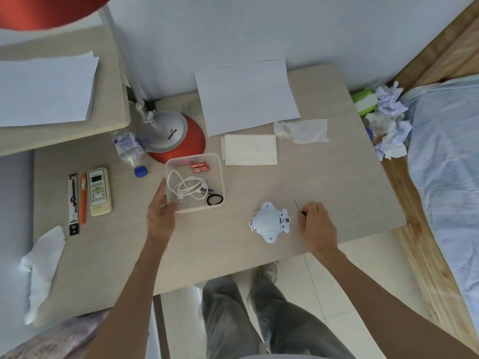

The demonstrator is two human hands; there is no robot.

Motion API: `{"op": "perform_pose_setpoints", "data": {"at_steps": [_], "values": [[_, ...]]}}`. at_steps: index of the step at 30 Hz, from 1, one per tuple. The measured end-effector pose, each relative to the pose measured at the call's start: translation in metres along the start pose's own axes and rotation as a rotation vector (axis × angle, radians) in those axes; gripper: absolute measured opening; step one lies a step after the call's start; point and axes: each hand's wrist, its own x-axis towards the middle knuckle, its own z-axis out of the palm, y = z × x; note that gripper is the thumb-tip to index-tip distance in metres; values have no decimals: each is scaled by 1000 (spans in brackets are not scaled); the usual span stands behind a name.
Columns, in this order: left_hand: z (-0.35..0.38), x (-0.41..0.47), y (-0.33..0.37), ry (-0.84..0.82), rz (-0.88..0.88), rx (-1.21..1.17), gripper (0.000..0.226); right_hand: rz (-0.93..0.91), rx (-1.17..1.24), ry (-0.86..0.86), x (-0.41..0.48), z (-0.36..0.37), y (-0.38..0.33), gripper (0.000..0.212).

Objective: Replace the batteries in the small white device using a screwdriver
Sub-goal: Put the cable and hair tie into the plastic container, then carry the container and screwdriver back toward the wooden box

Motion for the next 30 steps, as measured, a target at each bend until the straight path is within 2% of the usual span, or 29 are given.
{"op": "perform_pose_setpoints", "data": {"at_steps": [4, 9, 13, 21, 30], "values": [[-1, -2, 8, -8, 4, 3, 78, -1, 67, 13, -2, -3, -5, 5], [-5, 1, 12, -46, -22, -37, 64, 43, 185, 19, 0, -16, -16, 5], [-5, -1, 20, -103, -108, -67, 60, 8, 273, 56, -1, -30, -27, 6], [-4, -22, 36, -190, -169, -196, 54, -81, 388, 106, -15, -70, -51, 10], [-15, -86, 122, -234, -54, -236, 54, -169, 501, 182, -48, -147, -77, 13]]}}
